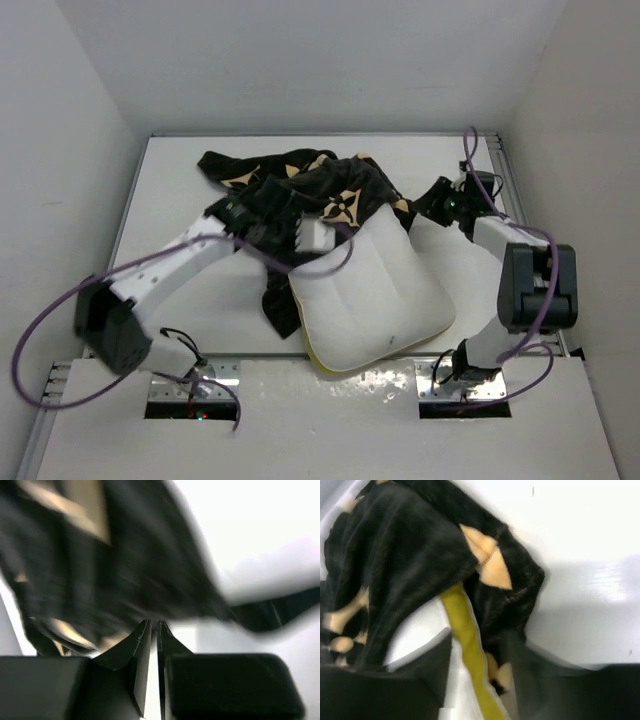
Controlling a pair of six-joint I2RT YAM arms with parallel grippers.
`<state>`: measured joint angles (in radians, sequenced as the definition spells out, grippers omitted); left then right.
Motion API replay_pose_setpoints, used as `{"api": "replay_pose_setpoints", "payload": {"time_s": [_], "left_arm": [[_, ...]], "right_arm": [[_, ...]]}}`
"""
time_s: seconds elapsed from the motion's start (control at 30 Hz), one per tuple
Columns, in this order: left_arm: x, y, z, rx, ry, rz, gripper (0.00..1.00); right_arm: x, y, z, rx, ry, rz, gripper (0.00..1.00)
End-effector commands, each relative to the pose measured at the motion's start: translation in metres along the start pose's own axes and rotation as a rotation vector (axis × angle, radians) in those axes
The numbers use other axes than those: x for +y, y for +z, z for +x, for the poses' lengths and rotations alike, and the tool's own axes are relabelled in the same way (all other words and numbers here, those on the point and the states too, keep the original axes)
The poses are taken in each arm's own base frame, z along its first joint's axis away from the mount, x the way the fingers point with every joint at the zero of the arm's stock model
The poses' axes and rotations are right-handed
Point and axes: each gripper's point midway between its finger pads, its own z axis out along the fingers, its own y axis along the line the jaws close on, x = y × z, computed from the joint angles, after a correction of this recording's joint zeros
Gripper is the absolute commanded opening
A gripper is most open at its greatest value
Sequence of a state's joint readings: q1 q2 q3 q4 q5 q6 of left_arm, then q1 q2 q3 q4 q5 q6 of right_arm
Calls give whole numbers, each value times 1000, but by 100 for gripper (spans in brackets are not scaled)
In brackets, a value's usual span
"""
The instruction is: Put the pillow into the pillowcase
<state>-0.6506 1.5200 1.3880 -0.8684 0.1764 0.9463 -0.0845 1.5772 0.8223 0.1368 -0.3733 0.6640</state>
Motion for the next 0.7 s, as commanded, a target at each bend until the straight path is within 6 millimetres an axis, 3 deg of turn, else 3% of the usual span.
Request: {"api": "replay_pose_setpoints", "payload": {"time_s": [0.0,0.03,0.07,0.1,0.13,0.2,0.3,0.47,0.57,0.67], "left_arm": [[-53,-7,52,50,402,39,9],[-54,-7,48,7,473,-10,27],[-73,-4,58,-21,522,-30,37],[-61,-5,36,-111,605,-135,45],[-72,0,37,-147,637,-164,58],[-77,9,25,-194,727,-190,62],[-87,30,26,-204,768,-100,65],[-120,52,35,-292,840,182,75],[-140,57,41,-310,851,348,79],[-163,61,79,-196,925,515,79]], "right_arm": [[-1,21,7,90,-12,-10,54],[-8,26,11,111,2,12,60],[-17,36,13,130,21,41,62],[-22,39,16,139,38,57,63],[-25,43,17,142,48,67,63],[-31,52,26,163,63,85,62],[-28,61,46,221,65,91,65],[-40,68,67,260,99,144,67],[-30,75,80,275,97,121,67],[-29,75,87,282,101,133,60]]}}
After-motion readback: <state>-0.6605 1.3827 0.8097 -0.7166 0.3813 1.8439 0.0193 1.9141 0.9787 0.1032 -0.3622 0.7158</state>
